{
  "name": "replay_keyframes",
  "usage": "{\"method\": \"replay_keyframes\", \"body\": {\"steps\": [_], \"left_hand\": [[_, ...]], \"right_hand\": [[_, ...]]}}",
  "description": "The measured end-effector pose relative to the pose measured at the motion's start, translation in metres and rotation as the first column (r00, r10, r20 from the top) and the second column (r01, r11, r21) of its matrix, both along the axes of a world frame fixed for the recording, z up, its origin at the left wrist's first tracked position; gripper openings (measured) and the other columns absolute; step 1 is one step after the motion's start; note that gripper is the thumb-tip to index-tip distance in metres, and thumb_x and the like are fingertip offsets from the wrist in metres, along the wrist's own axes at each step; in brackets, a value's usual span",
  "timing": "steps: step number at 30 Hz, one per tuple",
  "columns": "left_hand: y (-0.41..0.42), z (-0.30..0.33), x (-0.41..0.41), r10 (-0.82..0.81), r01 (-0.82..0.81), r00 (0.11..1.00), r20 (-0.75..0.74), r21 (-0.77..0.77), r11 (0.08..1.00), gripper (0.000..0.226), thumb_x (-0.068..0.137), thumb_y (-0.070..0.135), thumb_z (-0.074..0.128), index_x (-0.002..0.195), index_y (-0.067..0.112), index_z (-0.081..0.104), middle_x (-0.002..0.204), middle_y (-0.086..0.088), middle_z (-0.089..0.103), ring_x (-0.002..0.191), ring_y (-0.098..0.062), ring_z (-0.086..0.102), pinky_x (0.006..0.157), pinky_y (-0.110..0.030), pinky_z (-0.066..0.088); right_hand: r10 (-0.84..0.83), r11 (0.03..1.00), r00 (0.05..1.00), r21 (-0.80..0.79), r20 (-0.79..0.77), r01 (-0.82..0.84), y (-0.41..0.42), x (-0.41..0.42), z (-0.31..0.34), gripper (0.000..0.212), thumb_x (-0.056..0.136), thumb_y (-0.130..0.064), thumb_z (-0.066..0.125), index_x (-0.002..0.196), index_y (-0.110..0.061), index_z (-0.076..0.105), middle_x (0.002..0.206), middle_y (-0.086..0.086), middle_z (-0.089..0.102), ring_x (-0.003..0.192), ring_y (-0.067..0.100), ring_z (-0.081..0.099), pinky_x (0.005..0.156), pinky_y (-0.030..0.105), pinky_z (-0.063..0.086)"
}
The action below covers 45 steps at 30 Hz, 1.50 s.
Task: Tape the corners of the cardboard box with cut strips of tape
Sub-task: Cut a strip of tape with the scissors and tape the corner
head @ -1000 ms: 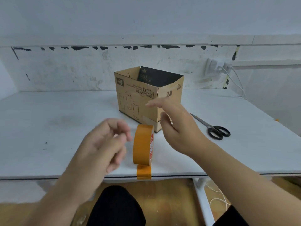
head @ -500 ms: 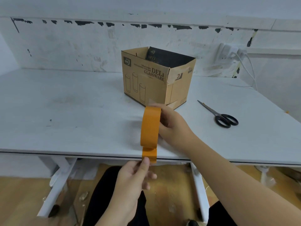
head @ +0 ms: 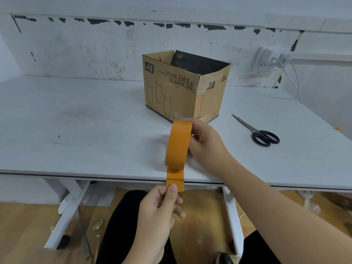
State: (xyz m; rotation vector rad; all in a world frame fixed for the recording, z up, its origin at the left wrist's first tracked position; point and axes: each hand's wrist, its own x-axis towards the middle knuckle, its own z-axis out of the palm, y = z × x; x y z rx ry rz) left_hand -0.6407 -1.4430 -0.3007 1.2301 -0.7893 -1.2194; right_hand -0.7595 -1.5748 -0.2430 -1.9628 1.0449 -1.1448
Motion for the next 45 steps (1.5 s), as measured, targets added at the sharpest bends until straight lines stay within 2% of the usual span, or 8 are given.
{"method": "replay_keyframes", "body": {"steps": [4,12,24,31,37,41,43,45], "left_hand": [[0.025,0.002,-0.001,-0.068,0.068,0.997,-0.022,-0.018,0.998,0.032,0.070,0.045,0.065,0.060,0.014,0.061,0.054,-0.009,0.058,0.039,-0.013,0.053,0.034,-0.017,0.031],[0.043,-0.009,0.013,-0.085,0.084,0.995,-0.047,-0.015,0.996,0.033,0.074,0.025,0.064,0.066,-0.005,0.054,0.051,-0.022,0.054,0.028,-0.013,0.046,0.032,-0.015,0.032],[-0.015,-0.055,0.008,-0.094,0.122,0.947,0.306,-0.073,0.990,0.038,0.082,0.054,0.055,0.072,0.017,0.060,0.056,0.001,0.063,0.051,-0.013,0.061,0.065,-0.021,0.046],[-0.018,-0.059,0.009,-0.065,0.094,0.953,0.295,-0.082,0.992,0.031,0.080,0.055,0.057,0.067,0.028,0.063,0.055,0.001,0.062,0.050,-0.012,0.060,0.053,-0.013,0.044],[-0.015,-0.060,0.004,-0.046,0.065,0.972,0.231,-0.075,0.995,0.033,0.077,0.056,0.055,0.066,0.026,0.064,0.053,-0.001,0.061,0.050,-0.014,0.060,0.059,-0.027,0.040],[-0.014,-0.059,0.002,-0.035,0.049,0.977,0.211,-0.061,0.997,0.036,0.076,0.059,0.055,0.068,0.026,0.066,0.053,-0.001,0.061,0.049,-0.014,0.060,0.061,-0.030,0.042],[-0.014,-0.059,0.003,-0.037,0.052,0.976,0.216,-0.061,0.997,0.035,0.077,0.057,0.055,0.067,0.025,0.065,0.052,-0.001,0.060,0.049,-0.013,0.059,0.060,-0.029,0.040],[-0.014,-0.058,0.004,-0.043,0.059,0.972,0.230,-0.062,0.996,0.035,0.079,0.056,0.055,0.065,0.025,0.064,0.051,0.000,0.059,0.049,-0.012,0.059,0.059,-0.027,0.040]], "right_hand": [[0.017,0.998,0.999,-0.055,-0.043,-0.019,0.000,0.000,0.000,0.021,0.096,-0.013,0.053,0.114,-0.018,0.062,0.080,-0.020,0.062,0.071,-0.002,0.059,0.067,0.021,0.046],[-0.048,0.990,0.997,-0.136,-0.061,0.040,0.003,0.000,0.001,0.022,0.096,-0.014,0.053,0.115,-0.021,0.060,0.084,-0.021,0.061,0.072,-0.002,0.059,0.068,0.018,0.047],[0.030,0.999,0.995,-0.012,-0.099,-0.032,-0.001,0.002,0.005,0.018,0.098,-0.016,0.050,0.113,-0.020,0.058,0.075,-0.020,0.057,0.069,-0.003,0.056,0.067,0.021,0.043],[0.094,0.994,0.986,0.067,-0.136,-0.085,0.004,-0.007,0.016,0.031,0.100,-0.019,0.045,0.131,-0.022,0.047,0.096,-0.013,0.060,0.082,0.003,0.057,0.073,0.020,0.044],[0.007,0.998,0.982,0.065,-0.190,0.005,0.013,-0.020,0.019,0.043,0.097,-0.032,0.050,0.138,-0.029,0.039,0.113,-0.007,0.062,0.092,0.004,0.062,0.070,0.014,0.047],[-0.142,0.990,0.968,-0.020,-0.206,0.141,0.013,-0.045,0.023,0.030,0.091,-0.015,0.053,0.116,-0.031,0.055,0.098,-0.011,0.062,0.084,0.007,0.060,0.070,0.020,0.049],[-0.347,0.936,0.896,-0.162,-0.277,0.313,0.010,-0.068,0.027,0.028,0.085,-0.011,0.051,0.104,-0.031,0.059,0.091,-0.010,0.058,0.078,0.009,0.057,0.066,0.023,0.045],[-0.537,0.843,0.727,-0.272,-0.427,0.464,0.002,-0.098,0.029,0.028,0.082,-0.011,0.051,0.103,-0.028,0.060,0.096,-0.003,0.057,0.085,0.019,0.056,0.076,0.030,0.045]]}}
